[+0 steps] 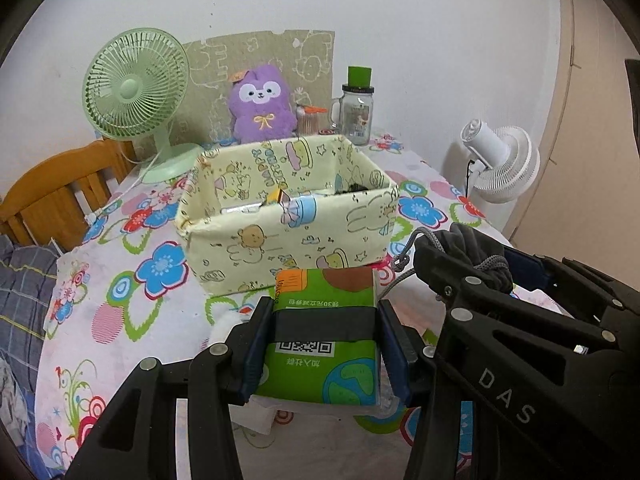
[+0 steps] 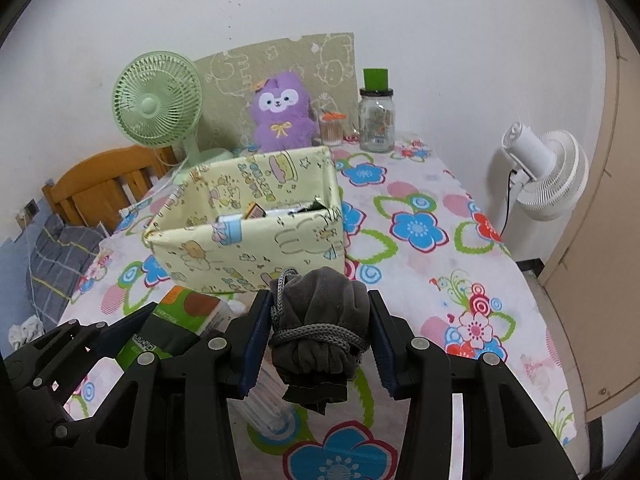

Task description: Organize soft objects

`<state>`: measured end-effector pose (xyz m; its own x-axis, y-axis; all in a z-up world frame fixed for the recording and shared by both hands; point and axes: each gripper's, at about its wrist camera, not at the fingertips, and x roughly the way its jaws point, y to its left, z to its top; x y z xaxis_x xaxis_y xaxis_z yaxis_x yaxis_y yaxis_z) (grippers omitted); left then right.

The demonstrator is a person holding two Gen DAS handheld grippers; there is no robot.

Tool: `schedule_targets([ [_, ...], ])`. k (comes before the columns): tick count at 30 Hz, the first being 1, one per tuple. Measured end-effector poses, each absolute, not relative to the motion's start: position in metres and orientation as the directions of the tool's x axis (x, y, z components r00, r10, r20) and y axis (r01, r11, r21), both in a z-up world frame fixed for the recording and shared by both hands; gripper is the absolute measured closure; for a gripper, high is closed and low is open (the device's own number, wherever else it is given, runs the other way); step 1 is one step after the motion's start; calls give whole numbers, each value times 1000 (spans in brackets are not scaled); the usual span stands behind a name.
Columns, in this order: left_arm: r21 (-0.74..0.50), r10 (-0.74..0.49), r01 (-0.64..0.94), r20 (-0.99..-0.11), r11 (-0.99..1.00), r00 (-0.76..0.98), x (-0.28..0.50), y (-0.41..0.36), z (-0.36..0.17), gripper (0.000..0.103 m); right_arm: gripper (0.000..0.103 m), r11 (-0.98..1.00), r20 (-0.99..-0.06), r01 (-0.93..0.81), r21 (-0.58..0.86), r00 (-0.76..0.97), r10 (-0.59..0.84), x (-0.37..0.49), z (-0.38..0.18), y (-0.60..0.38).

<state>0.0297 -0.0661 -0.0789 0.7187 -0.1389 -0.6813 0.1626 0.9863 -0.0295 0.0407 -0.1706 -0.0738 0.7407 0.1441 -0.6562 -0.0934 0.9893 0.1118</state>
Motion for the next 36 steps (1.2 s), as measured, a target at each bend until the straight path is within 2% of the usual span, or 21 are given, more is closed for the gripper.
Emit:
schedule_targets([
  [36, -1, -99, 123, -608, 992, 788, 48, -45, -23, 51, 53, 983, -571, -162, 88, 800, 183, 63, -15, -148],
])
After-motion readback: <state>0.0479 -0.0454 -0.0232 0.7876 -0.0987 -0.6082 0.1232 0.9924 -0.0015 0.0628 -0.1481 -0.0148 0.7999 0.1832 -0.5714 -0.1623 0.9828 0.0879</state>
